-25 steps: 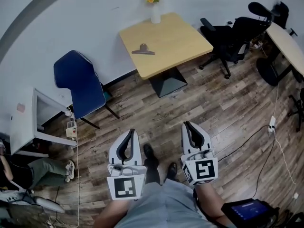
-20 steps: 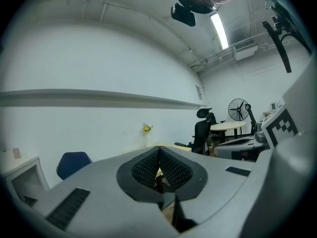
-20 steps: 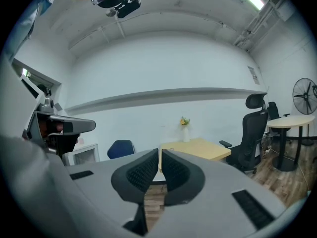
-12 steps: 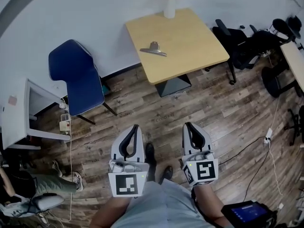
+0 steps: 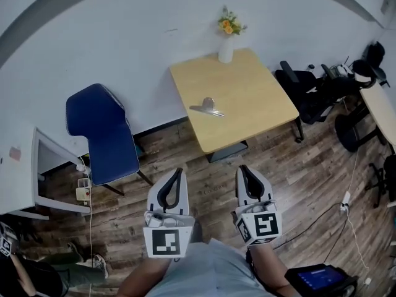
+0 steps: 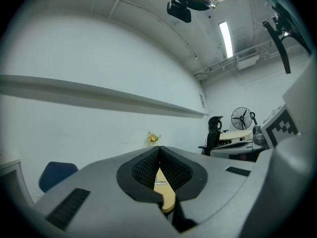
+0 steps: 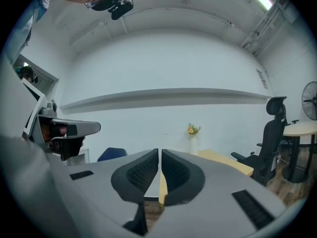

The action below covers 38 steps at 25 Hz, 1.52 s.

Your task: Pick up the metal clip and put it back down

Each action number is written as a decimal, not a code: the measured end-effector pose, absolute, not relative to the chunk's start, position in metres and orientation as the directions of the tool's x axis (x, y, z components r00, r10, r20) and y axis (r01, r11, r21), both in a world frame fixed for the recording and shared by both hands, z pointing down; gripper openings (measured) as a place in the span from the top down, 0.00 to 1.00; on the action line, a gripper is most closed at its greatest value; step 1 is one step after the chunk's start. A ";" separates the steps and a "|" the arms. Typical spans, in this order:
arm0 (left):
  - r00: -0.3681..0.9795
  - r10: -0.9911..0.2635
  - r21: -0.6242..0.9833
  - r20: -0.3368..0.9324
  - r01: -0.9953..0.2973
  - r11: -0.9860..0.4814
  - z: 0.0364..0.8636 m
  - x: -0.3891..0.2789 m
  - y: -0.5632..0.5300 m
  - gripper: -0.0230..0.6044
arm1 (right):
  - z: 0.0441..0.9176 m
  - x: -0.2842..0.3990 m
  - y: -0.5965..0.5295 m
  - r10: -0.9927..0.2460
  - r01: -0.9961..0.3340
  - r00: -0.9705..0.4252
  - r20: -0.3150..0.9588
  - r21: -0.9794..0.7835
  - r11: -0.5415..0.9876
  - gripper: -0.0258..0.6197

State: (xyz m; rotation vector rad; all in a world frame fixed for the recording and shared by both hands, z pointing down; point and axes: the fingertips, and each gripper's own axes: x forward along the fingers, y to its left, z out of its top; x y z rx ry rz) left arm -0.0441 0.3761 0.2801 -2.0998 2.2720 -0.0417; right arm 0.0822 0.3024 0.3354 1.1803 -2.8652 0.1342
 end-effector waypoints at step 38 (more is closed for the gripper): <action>-0.026 -0.991 -0.113 0.130 -0.994 0.011 0.308 -0.046 0.063 0.93 | 0.357 0.035 0.009 -0.619 -0.626 -0.780 0.097 -0.153 0.765 0.88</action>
